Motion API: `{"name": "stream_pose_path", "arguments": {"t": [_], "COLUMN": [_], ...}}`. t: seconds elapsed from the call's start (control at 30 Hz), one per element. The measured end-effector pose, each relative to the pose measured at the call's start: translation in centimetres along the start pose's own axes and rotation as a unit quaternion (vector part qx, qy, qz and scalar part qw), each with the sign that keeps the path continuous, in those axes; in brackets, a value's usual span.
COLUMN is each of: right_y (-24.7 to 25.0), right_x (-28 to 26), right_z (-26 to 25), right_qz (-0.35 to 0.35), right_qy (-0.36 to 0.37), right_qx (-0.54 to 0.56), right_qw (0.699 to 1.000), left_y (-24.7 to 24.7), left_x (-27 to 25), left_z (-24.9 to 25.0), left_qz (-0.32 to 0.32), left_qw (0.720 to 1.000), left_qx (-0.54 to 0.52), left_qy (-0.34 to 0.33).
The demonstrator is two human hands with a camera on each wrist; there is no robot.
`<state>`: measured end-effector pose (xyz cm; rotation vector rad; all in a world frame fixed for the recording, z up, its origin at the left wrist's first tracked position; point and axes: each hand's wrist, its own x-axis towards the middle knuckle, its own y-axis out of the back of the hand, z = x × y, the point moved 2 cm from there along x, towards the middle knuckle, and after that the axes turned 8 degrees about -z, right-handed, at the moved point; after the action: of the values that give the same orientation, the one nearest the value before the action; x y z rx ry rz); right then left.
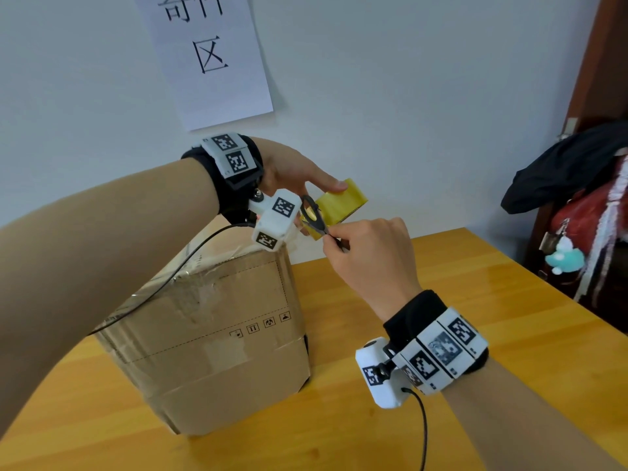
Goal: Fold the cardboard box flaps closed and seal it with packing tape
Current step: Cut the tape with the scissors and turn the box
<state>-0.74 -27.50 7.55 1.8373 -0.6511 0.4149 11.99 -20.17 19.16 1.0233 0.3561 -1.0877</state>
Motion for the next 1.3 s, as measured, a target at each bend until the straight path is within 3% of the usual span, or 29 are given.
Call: {"name": "stream_pose_path", "arguments": {"t": [0.47,0.7,0.97,1.3], "right_y": [0.6,0.9,1.6,2.4], "right_x": [-1.3,-0.5,0.1,-0.1], "right_z": [0.7,0.3,-1.1,-0.2], "right_qz": [0.059,-0.017,-0.054,-0.052], "right_qy": [0.01,-0.01,-0.023,-0.039], "right_qx": [0.041,-0.012,-0.05,-0.067], "right_qw": [0.997,1.0,0.997,0.996], "left_y": [-0.3,-0.9,-1.2,-1.2], "left_x": [-0.1,-0.1,0.2,-0.3], "left_z": [0.4,0.6,0.4,0.4], "left_qz": [0.026,0.03,0.012,0.018], "left_qw": [0.999,0.999,0.999,1.0], "left_qx": [0.031,0.009,-0.042,0.0], "left_qy": [-0.011,-0.014,-0.024,-0.02]}}
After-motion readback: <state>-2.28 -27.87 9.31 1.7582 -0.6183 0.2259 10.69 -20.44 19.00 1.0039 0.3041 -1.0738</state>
